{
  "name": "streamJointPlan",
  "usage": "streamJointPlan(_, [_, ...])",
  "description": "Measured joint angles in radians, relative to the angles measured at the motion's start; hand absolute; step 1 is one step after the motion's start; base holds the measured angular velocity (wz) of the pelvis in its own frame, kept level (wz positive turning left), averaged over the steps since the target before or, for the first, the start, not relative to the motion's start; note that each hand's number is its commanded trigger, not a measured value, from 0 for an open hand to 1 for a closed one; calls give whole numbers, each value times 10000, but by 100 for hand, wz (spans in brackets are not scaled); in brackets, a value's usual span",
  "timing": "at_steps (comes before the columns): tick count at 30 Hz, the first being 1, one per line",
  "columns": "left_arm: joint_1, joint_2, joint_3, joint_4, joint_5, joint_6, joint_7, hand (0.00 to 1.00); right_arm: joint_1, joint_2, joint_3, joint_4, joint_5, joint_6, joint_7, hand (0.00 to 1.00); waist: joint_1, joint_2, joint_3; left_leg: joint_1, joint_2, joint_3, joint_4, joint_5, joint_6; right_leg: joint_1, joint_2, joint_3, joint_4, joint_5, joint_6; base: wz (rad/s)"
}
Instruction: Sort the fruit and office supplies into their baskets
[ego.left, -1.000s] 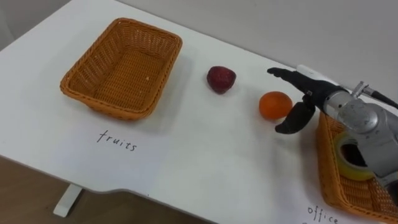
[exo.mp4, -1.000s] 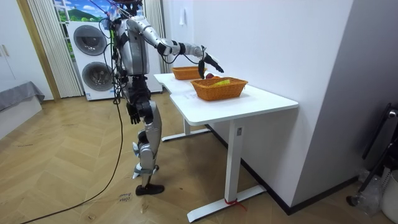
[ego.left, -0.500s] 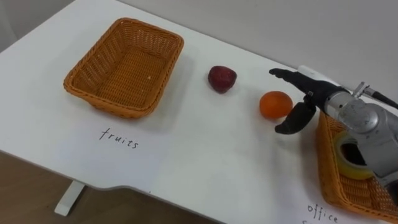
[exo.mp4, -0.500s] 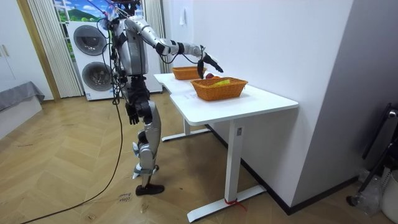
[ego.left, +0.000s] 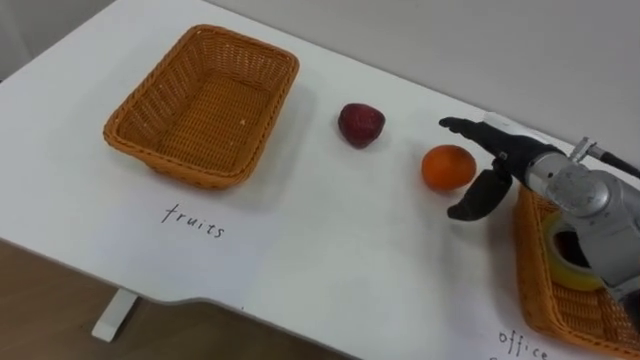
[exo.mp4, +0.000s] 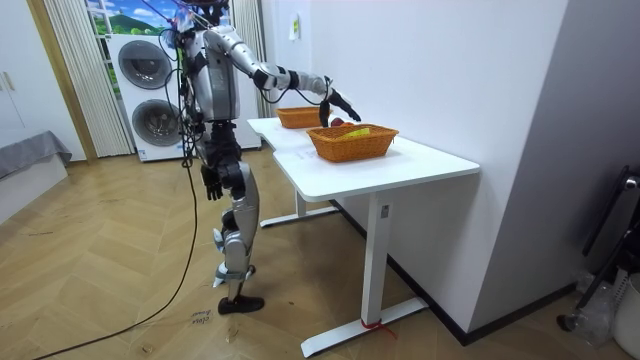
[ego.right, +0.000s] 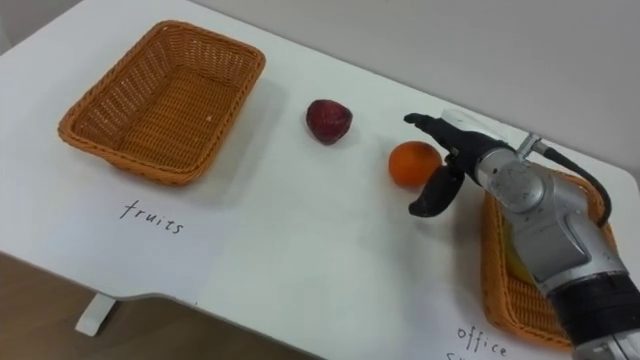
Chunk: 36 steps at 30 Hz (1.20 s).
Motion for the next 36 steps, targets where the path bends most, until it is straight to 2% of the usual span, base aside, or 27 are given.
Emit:
streamJointPlan(5, [40,-2,2,-13,12,25,-112,0,0,1,0,5,1,0,-67,0,115,23,17,-8,-6,-53,3,0,0,9,-1,-11,-1,0,0,0])
streamJointPlan(12, [46,-17,-3,-42,243,149,-125,0,0,2,-1,226,2,-10,-413,0,106,37,26,-132,-7,-163,49,-3,-5,4,-5,-155,-1,0,0,6])
streamJointPlan(19, [59,-17,3,-181,237,346,-164,0,0,29,0,666,1,37,-823,0,328,44,17,-182,-3,-171,61,-2,-8,-47,-3,-154,3,1,-1,0])
streamJointPlan(30, [77,-15,3,-180,206,423,-159,0,0,31,41,959,-66,191,-950,0,341,18,0,-110,-8,-189,97,0,-6,24,-12,-207,2,1,-1,0])
streamJointPlan(36, [75,-13,6,-178,215,418,-81,0,0,31,373,1071,-317,215,-1102,0,333,0,0,-97,-5,-184,51,0,-7,40,-14,-206,7,1,-1,0])
